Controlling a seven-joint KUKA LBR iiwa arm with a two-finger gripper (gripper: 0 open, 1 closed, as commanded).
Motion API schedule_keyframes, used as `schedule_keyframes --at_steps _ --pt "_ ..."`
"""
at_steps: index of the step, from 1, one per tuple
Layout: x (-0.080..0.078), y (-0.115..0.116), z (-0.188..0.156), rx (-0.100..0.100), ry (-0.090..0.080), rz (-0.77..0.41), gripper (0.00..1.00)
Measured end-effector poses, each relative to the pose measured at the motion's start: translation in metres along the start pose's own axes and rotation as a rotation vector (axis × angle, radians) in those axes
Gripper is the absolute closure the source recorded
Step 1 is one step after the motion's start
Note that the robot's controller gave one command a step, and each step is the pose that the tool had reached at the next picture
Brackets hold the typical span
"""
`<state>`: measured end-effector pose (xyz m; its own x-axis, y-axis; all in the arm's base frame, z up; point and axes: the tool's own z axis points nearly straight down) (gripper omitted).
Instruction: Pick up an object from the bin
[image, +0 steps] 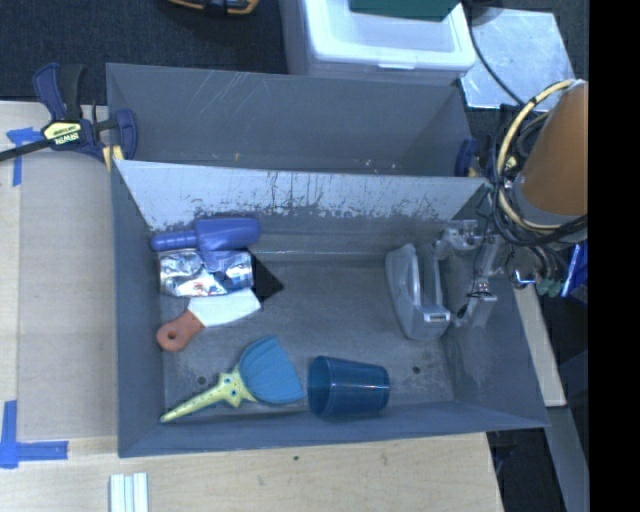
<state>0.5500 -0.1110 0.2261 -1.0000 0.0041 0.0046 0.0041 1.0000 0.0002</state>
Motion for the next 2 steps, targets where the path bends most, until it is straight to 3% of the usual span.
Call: schedule_keyframes --at_steps 1,2 --pt "-0.001 0.001 -0.005 0.001 -0.008 -0.003 0.0" --pt "-0.042 -0.016 0.079 0.003 -0.009 -0.314 0.0"
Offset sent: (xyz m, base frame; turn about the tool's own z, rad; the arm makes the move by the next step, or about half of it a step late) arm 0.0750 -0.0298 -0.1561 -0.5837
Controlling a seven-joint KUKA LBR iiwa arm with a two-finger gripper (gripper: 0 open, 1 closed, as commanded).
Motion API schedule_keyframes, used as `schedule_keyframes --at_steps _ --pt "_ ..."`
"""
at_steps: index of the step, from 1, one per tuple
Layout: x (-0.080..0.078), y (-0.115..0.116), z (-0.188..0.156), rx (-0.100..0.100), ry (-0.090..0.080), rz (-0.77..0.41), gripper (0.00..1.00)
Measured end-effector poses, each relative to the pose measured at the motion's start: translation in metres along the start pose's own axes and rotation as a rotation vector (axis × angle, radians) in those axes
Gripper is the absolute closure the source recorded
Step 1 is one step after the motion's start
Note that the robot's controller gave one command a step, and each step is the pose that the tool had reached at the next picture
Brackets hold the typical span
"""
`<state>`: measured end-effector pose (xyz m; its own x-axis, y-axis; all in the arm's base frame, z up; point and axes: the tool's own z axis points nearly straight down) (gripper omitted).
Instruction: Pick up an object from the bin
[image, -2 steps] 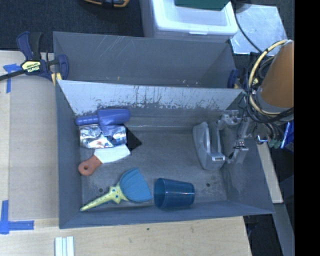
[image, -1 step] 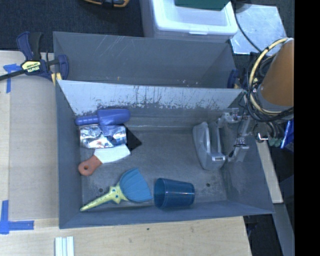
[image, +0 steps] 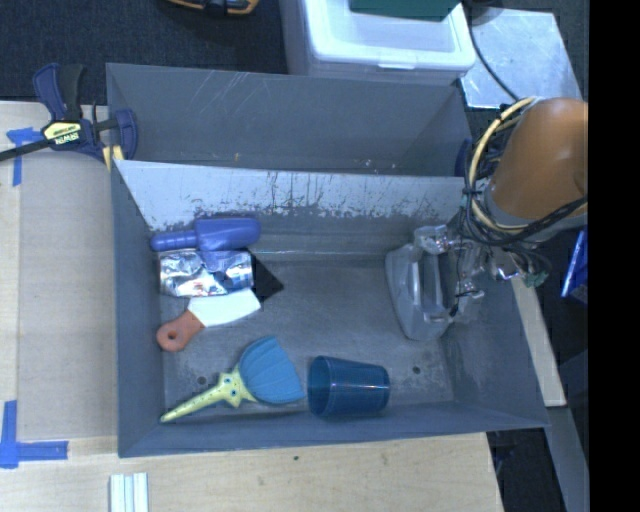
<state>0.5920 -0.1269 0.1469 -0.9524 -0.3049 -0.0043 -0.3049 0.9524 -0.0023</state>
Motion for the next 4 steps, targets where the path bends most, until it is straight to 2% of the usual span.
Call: schedule_keyframes --at_steps 1,2,3,4 --pt "-0.021 -0.032 -0.014 0.002 -0.005 0.084 0.0" --pt "-0.037 -0.001 0.001 -0.004 0.002 -0.356 0.0" --pt "-0.031 -0.017 0.046 0.008 -0.014 -0.45 0.0" --pt "-0.04 -0.002 0.067 0.024 -0.001 -0.612 1.0"
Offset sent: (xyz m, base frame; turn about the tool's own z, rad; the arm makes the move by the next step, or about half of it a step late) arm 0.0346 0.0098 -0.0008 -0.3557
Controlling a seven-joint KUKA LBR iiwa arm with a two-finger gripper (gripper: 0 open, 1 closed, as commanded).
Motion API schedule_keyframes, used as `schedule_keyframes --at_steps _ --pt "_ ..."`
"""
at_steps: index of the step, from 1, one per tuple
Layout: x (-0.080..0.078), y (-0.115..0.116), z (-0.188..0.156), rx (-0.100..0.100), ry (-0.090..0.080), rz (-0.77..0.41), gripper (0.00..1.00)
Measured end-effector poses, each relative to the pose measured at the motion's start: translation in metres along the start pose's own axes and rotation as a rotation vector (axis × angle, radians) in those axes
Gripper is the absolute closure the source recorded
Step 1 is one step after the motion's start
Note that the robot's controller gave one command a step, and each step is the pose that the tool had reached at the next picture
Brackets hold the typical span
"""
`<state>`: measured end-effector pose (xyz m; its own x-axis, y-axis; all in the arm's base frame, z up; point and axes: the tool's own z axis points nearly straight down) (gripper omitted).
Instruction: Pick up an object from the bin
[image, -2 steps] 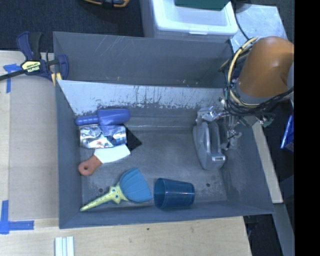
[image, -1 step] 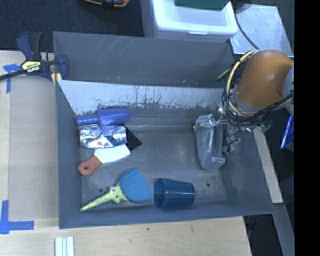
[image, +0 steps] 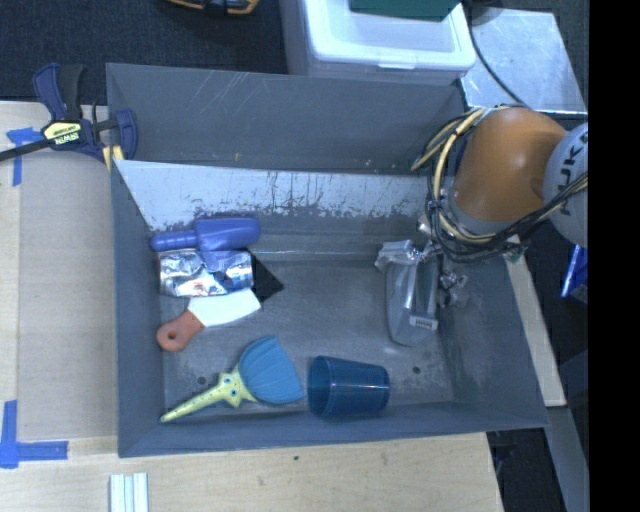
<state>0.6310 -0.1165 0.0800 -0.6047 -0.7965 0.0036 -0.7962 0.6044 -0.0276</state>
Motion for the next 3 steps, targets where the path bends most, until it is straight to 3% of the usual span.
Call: schedule_keyframes --at_steps 1,3 --pt "0.0 0.0 -0.001 0.0 -0.001 0.002 1.0" --pt "0.001 0.002 -0.07 -0.011 -0.001 0.006 1.0"
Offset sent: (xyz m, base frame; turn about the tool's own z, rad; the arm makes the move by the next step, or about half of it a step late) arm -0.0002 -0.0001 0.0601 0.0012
